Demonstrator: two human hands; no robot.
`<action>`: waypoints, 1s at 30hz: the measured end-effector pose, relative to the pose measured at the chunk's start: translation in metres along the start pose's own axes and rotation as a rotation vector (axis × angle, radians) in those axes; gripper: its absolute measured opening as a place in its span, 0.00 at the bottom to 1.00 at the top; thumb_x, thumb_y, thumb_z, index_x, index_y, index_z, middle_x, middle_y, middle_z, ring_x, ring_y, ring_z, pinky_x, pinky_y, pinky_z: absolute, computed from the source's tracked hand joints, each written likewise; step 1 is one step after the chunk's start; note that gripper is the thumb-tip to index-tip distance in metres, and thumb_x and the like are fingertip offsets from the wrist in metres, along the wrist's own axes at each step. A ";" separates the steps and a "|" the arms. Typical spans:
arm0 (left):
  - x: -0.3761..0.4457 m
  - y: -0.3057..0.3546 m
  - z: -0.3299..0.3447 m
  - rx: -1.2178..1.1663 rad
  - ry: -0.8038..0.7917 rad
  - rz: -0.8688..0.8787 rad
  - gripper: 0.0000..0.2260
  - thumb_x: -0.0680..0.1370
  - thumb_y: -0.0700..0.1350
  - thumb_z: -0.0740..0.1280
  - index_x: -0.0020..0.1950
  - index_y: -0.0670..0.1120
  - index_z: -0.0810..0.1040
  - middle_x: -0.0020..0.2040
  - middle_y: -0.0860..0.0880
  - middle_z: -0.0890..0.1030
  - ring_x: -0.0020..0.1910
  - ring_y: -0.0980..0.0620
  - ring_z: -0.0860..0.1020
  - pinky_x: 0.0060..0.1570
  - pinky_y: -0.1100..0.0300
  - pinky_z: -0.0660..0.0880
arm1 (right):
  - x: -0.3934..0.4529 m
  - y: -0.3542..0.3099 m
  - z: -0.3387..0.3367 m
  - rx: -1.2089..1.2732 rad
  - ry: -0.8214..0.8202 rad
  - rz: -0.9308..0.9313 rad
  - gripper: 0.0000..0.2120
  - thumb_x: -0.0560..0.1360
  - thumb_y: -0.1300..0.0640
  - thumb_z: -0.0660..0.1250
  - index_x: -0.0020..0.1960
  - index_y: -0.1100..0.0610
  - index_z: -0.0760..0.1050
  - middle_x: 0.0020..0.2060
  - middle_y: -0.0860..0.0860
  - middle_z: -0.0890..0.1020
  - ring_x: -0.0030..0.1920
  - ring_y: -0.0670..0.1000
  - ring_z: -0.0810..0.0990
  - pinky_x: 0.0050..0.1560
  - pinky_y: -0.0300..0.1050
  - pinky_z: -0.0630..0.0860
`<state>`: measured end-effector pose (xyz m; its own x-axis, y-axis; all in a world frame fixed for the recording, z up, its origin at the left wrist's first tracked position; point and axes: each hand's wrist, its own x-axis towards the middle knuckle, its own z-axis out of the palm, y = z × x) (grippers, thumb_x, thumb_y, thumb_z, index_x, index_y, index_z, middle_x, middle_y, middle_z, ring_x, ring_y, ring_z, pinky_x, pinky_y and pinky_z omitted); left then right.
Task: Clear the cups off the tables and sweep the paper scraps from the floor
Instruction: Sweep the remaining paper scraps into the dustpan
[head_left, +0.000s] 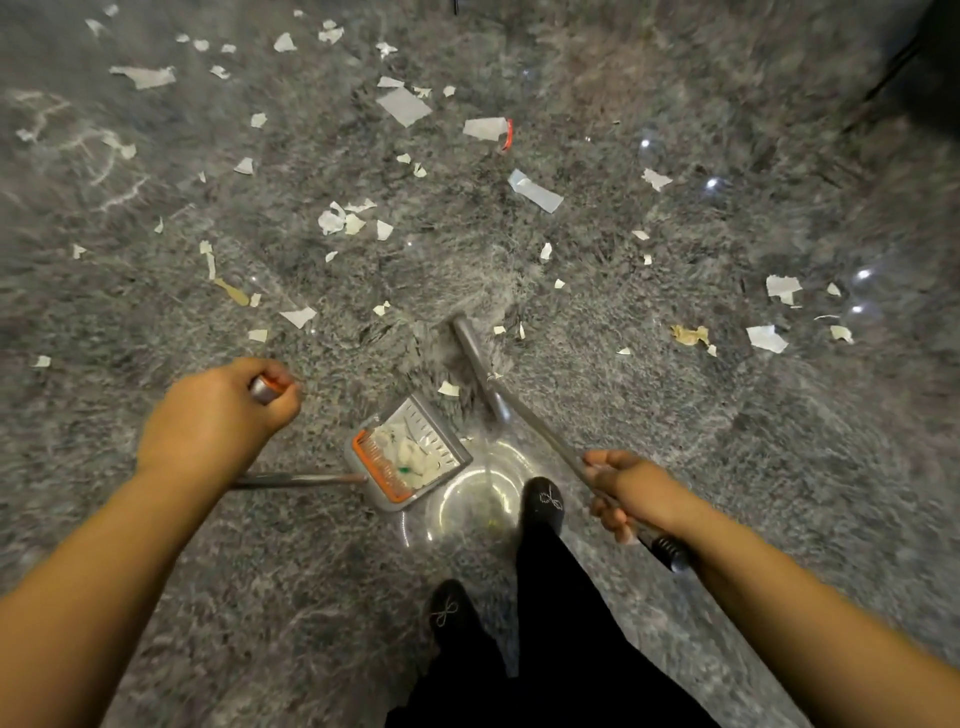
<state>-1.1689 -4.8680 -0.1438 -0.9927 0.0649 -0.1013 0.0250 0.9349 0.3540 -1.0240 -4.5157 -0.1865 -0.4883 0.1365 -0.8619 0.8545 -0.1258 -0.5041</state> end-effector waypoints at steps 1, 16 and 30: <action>0.008 -0.001 0.000 -0.004 -0.003 -0.024 0.04 0.72 0.54 0.73 0.41 0.57 0.80 0.41 0.46 0.84 0.43 0.41 0.80 0.38 0.54 0.73 | 0.008 -0.010 -0.005 -0.001 0.015 0.000 0.15 0.82 0.63 0.56 0.69 0.61 0.63 0.29 0.57 0.69 0.14 0.46 0.64 0.16 0.31 0.63; 0.146 0.032 0.022 0.094 -0.053 -0.101 0.10 0.72 0.53 0.73 0.36 0.58 0.73 0.36 0.46 0.81 0.39 0.41 0.79 0.34 0.57 0.70 | 0.199 -0.196 -0.071 -0.434 0.104 0.055 0.09 0.81 0.65 0.52 0.58 0.62 0.68 0.28 0.58 0.69 0.25 0.52 0.65 0.24 0.42 0.66; 0.162 0.033 0.025 0.172 -0.051 -0.117 0.06 0.73 0.55 0.71 0.39 0.58 0.75 0.29 0.56 0.72 0.29 0.50 0.70 0.26 0.63 0.61 | 0.184 -0.167 0.014 -0.607 -0.186 0.200 0.09 0.81 0.62 0.52 0.60 0.56 0.64 0.32 0.57 0.71 0.23 0.49 0.69 0.23 0.38 0.67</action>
<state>-1.3263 -4.8176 -0.1714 -0.9829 -0.0339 -0.1808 -0.0658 0.9826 0.1734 -1.2587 -4.4830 -0.2620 -0.2860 -0.0102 -0.9582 0.8532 0.4524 -0.2595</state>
